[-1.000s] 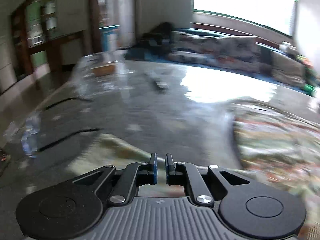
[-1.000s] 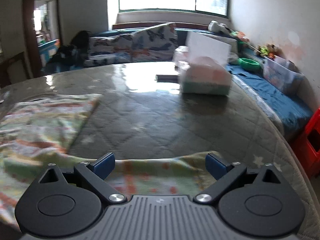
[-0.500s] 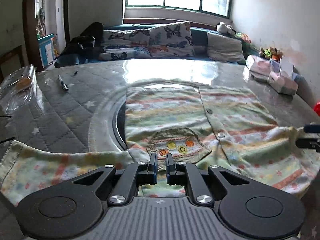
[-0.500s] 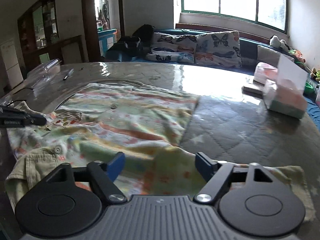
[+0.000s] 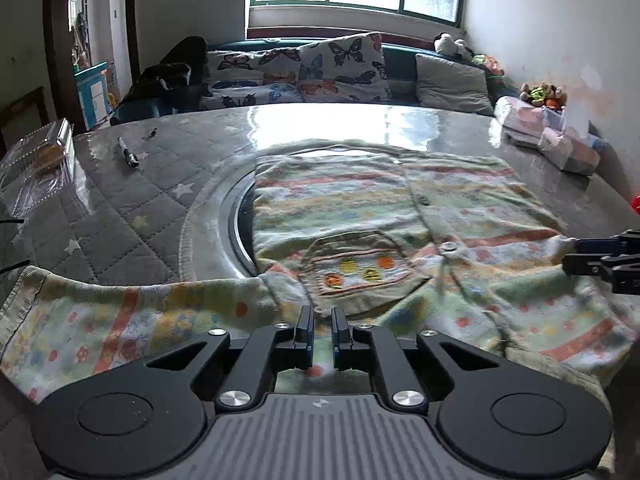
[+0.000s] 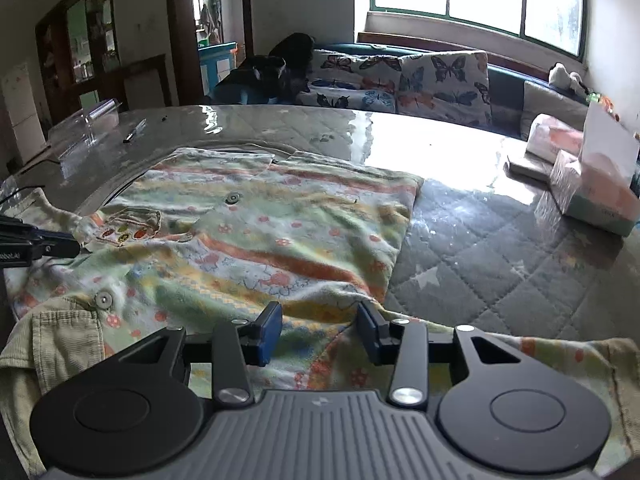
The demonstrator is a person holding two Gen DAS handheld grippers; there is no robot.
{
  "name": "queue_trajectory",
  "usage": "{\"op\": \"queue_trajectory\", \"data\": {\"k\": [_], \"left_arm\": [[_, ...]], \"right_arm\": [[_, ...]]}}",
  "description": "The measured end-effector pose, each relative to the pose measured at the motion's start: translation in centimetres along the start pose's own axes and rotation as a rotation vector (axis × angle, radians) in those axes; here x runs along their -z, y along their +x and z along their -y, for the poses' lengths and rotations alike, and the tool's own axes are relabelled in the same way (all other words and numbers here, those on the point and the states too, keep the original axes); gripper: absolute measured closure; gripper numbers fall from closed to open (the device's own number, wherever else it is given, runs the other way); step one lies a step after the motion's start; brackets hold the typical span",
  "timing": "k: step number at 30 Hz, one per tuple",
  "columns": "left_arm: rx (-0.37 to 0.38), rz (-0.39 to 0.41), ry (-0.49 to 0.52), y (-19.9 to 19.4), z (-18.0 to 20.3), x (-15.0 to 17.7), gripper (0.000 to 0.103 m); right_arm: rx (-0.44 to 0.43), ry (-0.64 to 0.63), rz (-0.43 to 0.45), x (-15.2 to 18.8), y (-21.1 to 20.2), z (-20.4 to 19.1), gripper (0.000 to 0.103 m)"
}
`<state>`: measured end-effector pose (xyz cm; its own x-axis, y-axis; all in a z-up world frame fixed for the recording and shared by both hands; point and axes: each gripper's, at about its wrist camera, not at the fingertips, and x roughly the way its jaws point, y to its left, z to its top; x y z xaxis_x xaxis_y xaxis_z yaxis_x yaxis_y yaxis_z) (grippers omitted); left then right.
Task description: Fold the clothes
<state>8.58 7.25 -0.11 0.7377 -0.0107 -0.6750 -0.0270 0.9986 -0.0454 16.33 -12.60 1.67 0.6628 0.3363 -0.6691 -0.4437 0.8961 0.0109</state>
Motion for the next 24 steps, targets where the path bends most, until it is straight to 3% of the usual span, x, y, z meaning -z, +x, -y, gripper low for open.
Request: {"op": "queue_trajectory", "data": {"k": [5, 15, 18, 22, 24], "left_arm": [[0.047, 0.031, 0.017, -1.8, 0.9, -0.1, 0.089], [0.070, 0.060, 0.021, -4.1, 1.4, 0.7, 0.089], [0.077, 0.069, 0.022, -4.7, 1.4, 1.0, 0.089], [0.100, 0.082, 0.037, -5.6, 1.8, 1.4, 0.079], [0.114, 0.088, 0.050, -6.1, 2.1, 1.7, 0.079]], "right_arm": [[-0.070, -0.063, 0.023, -0.5, -2.3, -2.0, 0.061], [-0.333, -0.233, -0.009, 0.4, -4.7, -9.4, 0.061], [-0.361, -0.282, -0.019, 0.9, -4.9, -11.5, 0.061], [-0.366, -0.322, -0.027, 1.7, -4.6, -13.3, 0.062], [-0.348, -0.337, -0.033, 2.2, -4.2, -13.8, 0.069]]}}
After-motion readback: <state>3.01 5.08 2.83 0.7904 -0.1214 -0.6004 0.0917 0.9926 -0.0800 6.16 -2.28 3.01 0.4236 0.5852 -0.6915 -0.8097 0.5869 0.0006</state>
